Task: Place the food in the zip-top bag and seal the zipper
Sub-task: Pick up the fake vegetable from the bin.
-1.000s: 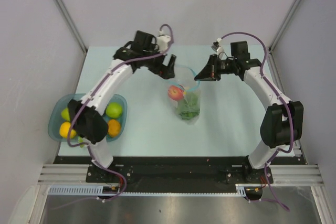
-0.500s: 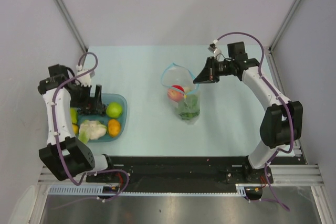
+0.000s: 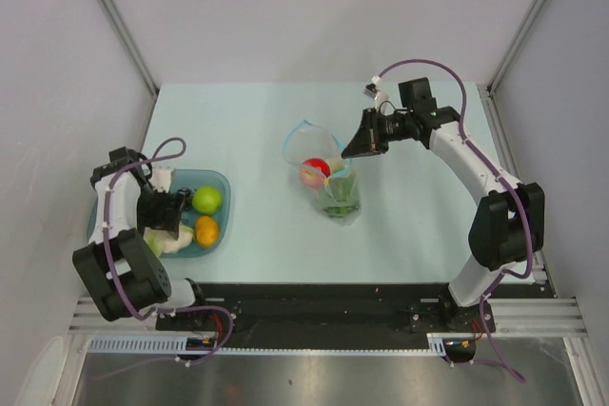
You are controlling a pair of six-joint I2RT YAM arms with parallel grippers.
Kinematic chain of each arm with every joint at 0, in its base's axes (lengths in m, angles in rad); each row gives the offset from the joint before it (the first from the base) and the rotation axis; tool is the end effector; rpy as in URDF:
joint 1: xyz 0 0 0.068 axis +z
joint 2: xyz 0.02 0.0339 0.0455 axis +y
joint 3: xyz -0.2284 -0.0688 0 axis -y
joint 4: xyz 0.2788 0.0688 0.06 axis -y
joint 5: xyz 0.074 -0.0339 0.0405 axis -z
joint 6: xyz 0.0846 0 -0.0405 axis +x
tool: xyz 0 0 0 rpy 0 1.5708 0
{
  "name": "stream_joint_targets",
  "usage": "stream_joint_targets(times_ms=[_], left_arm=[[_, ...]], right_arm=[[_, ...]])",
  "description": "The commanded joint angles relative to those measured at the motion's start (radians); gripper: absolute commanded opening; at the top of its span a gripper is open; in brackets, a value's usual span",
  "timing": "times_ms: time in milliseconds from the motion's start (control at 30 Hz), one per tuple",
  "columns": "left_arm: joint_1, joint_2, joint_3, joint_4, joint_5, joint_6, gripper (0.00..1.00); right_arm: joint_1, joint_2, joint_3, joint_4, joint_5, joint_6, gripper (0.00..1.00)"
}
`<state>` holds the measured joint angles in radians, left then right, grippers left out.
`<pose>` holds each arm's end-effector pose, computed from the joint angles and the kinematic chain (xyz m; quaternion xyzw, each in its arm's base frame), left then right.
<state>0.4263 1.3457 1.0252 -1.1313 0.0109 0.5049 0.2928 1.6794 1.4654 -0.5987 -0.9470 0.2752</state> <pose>0.2474 0.1114 0.1478 0.0395 0.9974 0.0218 0.0556 0.3773 0.1855 0.2504 -0.1760 0.8253 0.4989 0.1974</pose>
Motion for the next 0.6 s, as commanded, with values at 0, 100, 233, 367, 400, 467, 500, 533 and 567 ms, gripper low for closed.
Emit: stream_joint_targets(times_ms=[0, 100, 233, 367, 400, 467, 500, 533, 567], left_arm=[[0.006, 0.055, -0.033, 0.139, -0.049, -0.028, 1.00], [0.006, 0.099, -0.030, 0.153, -0.012, -0.040, 0.99], [0.005, 0.122, 0.005, 0.143, 0.067, -0.065, 0.75], [0.006, 0.090, 0.067, 0.093, 0.096, -0.074, 0.51], [0.006, 0.069, 0.079, 0.084, 0.100, -0.074, 0.51], [0.003, 0.052, 0.122, 0.045, 0.101, -0.071, 0.39], [0.003, 0.037, 0.136, 0.035, 0.097, -0.072, 0.33], [0.003, 0.029, 0.165, 0.010, 0.095, -0.071, 0.24], [0.003, 0.021, 0.180, -0.001, 0.095, -0.071, 0.21]], right_arm=[[-0.001, -0.018, 0.053, -0.019, 0.017, -0.027, 0.00], [-0.004, -0.017, 0.059, -0.030, 0.024, -0.039, 0.00], [-0.011, -0.014, 0.062, -0.035, 0.025, -0.041, 0.00], [-0.014, -0.015, 0.065, -0.046, 0.027, -0.047, 0.00], [-0.014, -0.014, 0.065, -0.044, 0.027, -0.047, 0.00], [-0.014, -0.015, 0.065, -0.046, 0.025, -0.053, 0.00], [-0.014, -0.017, 0.065, -0.047, 0.025, -0.053, 0.00], [-0.014, -0.014, 0.067, -0.049, 0.024, -0.054, 0.00], [-0.014, -0.015, 0.065, -0.047, 0.022, -0.056, 0.00]])
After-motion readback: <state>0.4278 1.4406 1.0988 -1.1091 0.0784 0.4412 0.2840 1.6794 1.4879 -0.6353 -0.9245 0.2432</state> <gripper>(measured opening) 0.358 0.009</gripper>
